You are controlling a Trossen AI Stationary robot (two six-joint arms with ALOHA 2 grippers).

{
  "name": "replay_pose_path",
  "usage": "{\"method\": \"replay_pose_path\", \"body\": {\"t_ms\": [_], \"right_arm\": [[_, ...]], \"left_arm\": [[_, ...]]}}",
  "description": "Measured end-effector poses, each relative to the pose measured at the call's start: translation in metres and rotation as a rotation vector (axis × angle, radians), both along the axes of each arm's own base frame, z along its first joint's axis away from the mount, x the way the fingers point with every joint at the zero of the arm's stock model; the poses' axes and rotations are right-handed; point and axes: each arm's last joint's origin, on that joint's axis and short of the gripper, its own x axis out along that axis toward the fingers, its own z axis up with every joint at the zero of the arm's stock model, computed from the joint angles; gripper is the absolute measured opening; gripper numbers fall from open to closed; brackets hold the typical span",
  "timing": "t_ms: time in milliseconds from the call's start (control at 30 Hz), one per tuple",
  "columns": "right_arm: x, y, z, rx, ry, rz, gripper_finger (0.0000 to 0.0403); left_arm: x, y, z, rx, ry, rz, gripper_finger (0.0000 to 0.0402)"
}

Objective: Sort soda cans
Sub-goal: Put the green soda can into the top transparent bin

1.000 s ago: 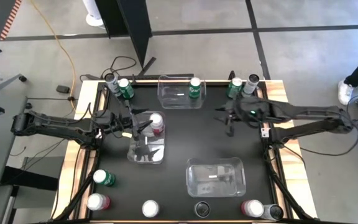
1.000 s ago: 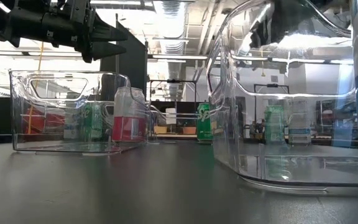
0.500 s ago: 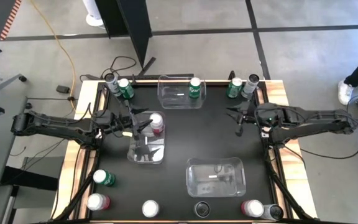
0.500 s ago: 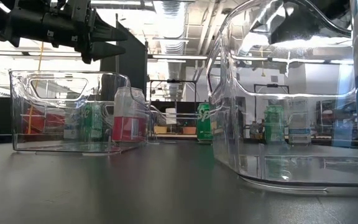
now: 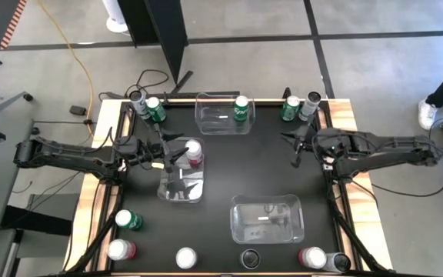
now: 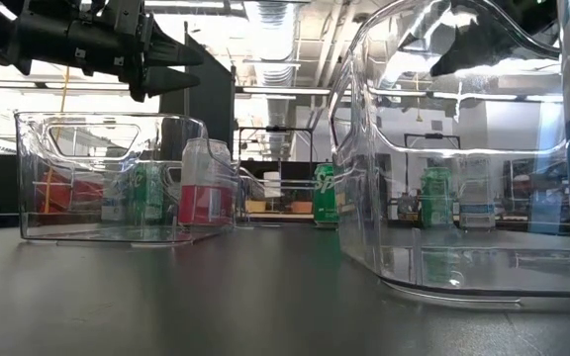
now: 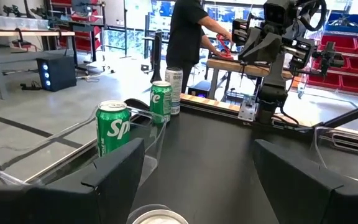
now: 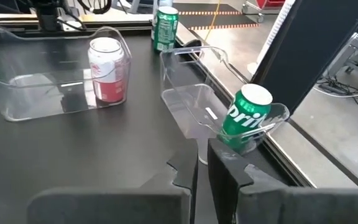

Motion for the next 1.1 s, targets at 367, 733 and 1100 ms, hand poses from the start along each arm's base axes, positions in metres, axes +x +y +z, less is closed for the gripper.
{"method": "replay_pose_path", "body": {"t_ms": [367,733,1100], "right_arm": [[0.009,-0.006,0.008,-0.144,-0.011,0.022,0.0053],[0.022,-0.007,0.004,-0.166,0.017,0.029,0.0058],[0.017,-0.042,0.001,-0.037,-0.048,-0.239,0.0144]], "left_arm": [[0.000,0.000,0.000,0.000,0.000,0.003,0.0295],[-0.001,0.001,0.000,-0.012,-0.005,0.054,0.0295],[-0.001,0.002,0.000,-0.026,-0.016,0.058,0.0295]]}}
